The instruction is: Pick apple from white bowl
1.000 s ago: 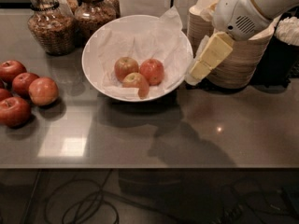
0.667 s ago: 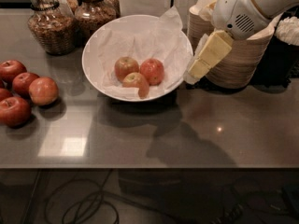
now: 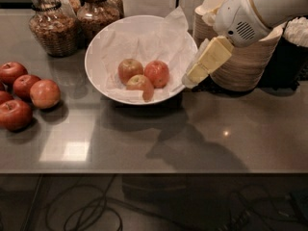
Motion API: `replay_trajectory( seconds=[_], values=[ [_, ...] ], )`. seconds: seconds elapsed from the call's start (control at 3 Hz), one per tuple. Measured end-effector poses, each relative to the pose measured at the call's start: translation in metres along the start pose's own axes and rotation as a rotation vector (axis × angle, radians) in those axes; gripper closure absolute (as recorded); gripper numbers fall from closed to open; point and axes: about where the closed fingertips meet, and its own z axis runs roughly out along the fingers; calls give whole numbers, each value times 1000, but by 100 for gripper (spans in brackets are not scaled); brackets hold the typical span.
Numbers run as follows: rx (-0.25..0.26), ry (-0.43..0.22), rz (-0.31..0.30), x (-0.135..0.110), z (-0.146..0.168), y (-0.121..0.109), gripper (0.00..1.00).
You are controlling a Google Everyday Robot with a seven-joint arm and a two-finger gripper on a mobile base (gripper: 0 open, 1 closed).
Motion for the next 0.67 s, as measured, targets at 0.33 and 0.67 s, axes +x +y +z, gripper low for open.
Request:
replay_trajectory(
  seconds=[0.33,0.67],
  values=[
    [-17,-112,45,-34,42,-6,0],
    [-50,-174,61,-66,77,-12,0]
  ],
)
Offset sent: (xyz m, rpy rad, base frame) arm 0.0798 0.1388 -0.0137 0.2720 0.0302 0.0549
